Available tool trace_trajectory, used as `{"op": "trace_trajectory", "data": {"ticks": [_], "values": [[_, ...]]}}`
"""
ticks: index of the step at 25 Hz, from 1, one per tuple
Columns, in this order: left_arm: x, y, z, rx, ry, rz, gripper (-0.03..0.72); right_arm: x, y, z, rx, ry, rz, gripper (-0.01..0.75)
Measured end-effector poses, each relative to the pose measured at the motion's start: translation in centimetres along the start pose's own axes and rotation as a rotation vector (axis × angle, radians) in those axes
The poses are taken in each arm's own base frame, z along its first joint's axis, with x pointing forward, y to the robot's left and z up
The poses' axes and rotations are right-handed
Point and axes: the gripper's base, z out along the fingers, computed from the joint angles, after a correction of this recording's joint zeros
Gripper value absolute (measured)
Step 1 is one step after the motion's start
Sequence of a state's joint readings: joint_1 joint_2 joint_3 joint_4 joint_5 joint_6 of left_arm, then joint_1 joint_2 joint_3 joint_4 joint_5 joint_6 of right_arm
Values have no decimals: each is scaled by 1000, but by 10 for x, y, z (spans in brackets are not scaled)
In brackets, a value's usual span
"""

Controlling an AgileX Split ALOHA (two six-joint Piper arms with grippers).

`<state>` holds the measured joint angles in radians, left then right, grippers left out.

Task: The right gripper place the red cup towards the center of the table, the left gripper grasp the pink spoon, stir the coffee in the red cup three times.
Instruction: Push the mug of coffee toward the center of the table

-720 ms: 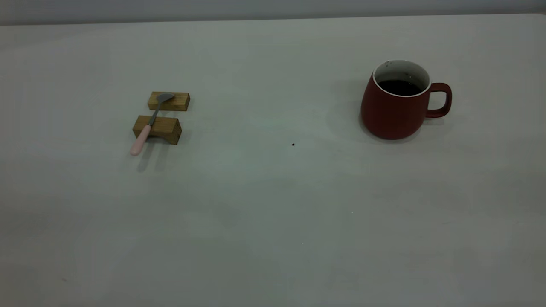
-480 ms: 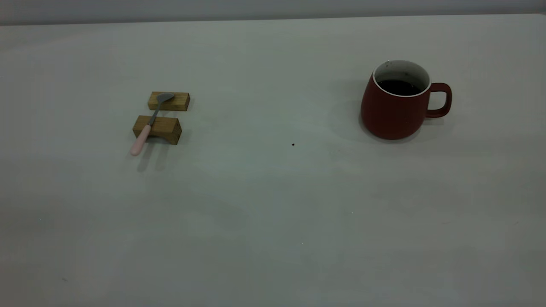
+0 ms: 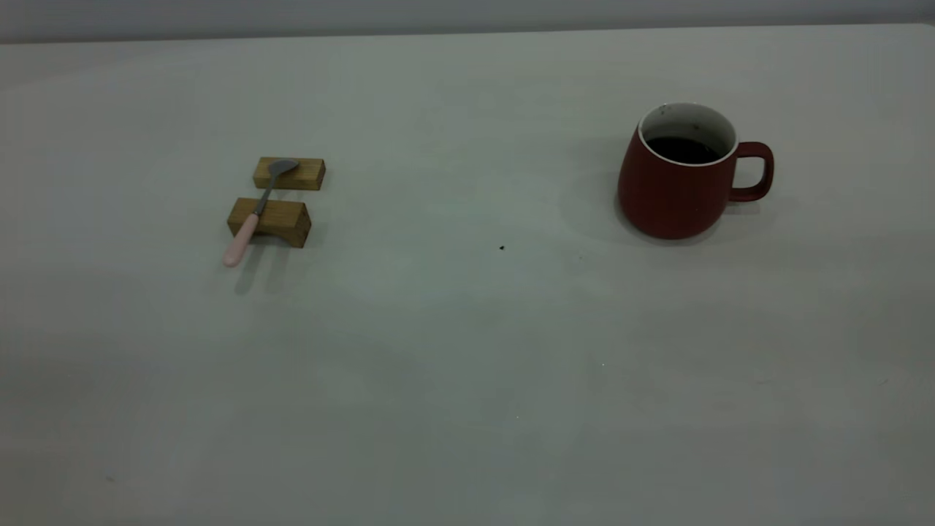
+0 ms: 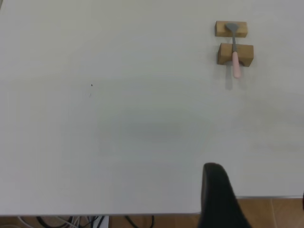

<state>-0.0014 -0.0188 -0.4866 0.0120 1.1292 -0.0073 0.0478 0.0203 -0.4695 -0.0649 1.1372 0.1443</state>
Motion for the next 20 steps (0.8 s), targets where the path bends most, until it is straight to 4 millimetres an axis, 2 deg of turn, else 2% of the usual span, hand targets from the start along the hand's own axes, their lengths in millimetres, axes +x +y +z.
{"op": "trace_trajectory", "data": {"ticks": [12, 20], "values": [[0, 0, 0, 0, 1, 0, 492, 0, 0, 0, -3, 0, 2, 584], [0, 0, 0, 0, 1, 0, 492, 0, 7, 0, -72, 5, 48, 584]]}}
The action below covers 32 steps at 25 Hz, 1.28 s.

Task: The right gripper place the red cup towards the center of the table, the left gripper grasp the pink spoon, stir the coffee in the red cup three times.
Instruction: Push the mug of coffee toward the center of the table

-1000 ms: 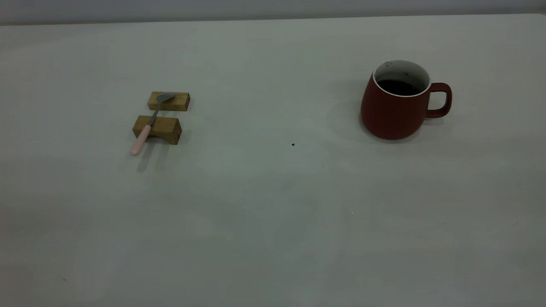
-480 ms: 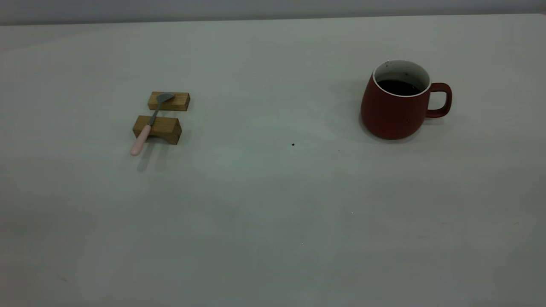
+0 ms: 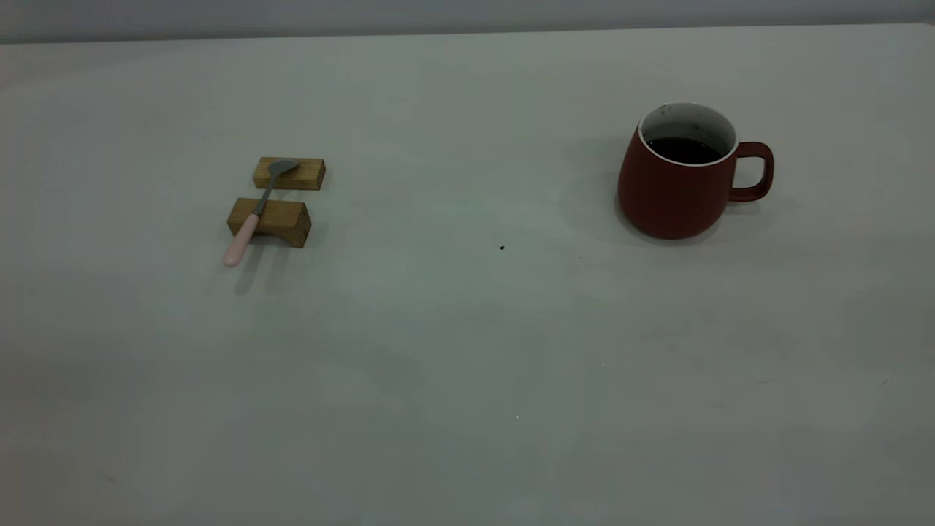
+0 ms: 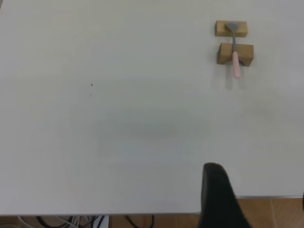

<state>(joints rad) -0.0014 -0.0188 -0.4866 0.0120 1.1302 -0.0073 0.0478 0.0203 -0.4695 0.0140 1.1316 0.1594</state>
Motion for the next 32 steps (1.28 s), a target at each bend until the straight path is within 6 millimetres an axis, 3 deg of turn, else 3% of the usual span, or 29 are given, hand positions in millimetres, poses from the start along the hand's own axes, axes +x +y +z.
{"op": "trace_trajectory", "data": {"ticks": [5, 9, 19, 24, 29, 32], "values": [[0, 0, 0, 0, 0, 0, 492, -17, 10, 12, -83, 12, 10, 584], [0, 0, 0, 0, 0, 0, 492, -40, 15, 47, -85, 123, -124, 584], [0, 0, 0, 0, 0, 0, 492, -83, 22, 177, -129, 270, -388, 584], [0, 0, 0, 0, 0, 0, 492, -102, 24, 256, -149, 388, -493, 584], [0, 0, 0, 0, 0, 0, 492, -99, 23, 328, -212, 489, -674, 584], [0, 0, 0, 0, 0, 0, 492, -87, 18, 368, -285, 535, -871, 584]]}}
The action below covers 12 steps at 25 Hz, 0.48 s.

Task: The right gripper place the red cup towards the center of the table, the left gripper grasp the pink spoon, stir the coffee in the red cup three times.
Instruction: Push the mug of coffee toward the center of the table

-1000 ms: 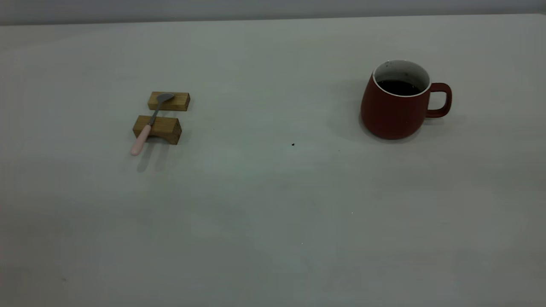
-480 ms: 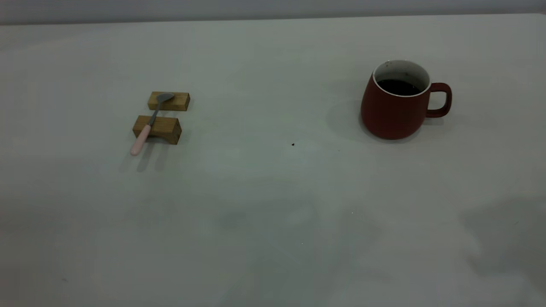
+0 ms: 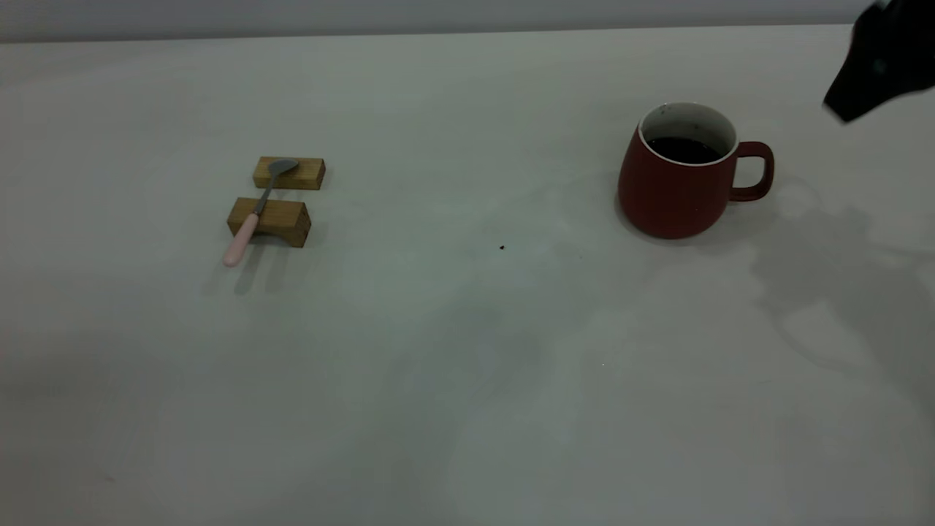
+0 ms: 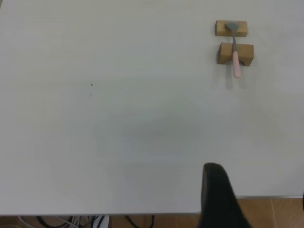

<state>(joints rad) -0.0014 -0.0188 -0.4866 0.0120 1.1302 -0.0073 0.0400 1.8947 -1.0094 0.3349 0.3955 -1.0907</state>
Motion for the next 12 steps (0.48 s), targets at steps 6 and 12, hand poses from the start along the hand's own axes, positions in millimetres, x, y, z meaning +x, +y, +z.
{"op": "trace_trajectory", "data": {"ticks": [6, 12], "values": [[0, 0, 0, 0, 0, 0, 492, 5, -26, 49, -38, 11, -315, 584], [0, 0, 0, 0, 0, 0, 492, 6, -36, 83, -69, -69, -476, 584]]}}
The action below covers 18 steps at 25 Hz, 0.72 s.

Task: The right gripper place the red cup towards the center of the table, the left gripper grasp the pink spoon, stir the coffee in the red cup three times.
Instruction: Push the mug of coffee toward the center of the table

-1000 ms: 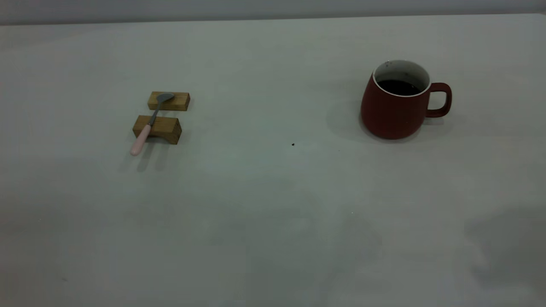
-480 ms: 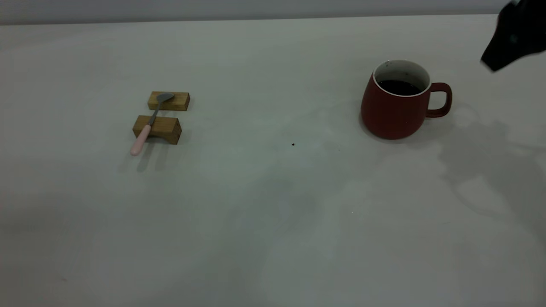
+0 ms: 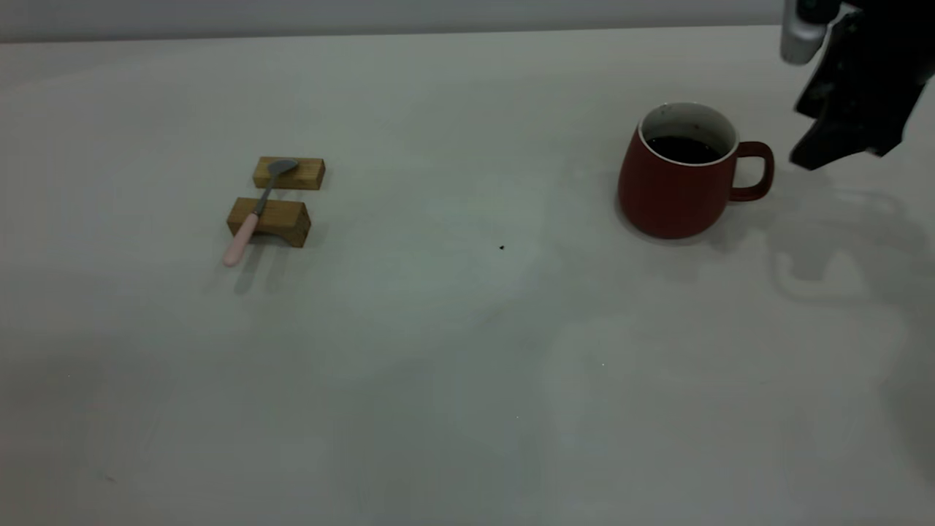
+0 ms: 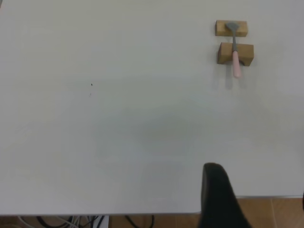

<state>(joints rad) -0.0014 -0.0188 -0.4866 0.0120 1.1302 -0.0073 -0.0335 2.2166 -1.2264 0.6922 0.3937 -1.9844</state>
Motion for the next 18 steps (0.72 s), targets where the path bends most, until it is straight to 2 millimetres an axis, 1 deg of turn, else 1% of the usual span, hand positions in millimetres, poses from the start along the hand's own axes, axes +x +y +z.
{"op": "trace_trajectory", "data": {"ticks": [3, 6, 9, 12, 15, 18], "values": [[0, 0, 0, 0, 0, 0, 492, -3, -2, 13, -12, -62, 18, 584], [0, 0, 0, 0, 0, 0, 492, -2, -4, 25, -23, -85, 49, 584], [0, 0, 0, 0, 0, 0, 492, 0, -2, 35, -39, -86, 56, 583], [0, 0, 0, 0, 0, 0, 492, -4, 0, 39, -55, -92, 42, 583], [0, 0, 0, 0, 0, 0, 492, -16, 6, 45, -70, -97, 13, 583], [0, 0, 0, 0, 0, 0, 492, -35, 13, 50, -83, -105, -34, 583]]}}
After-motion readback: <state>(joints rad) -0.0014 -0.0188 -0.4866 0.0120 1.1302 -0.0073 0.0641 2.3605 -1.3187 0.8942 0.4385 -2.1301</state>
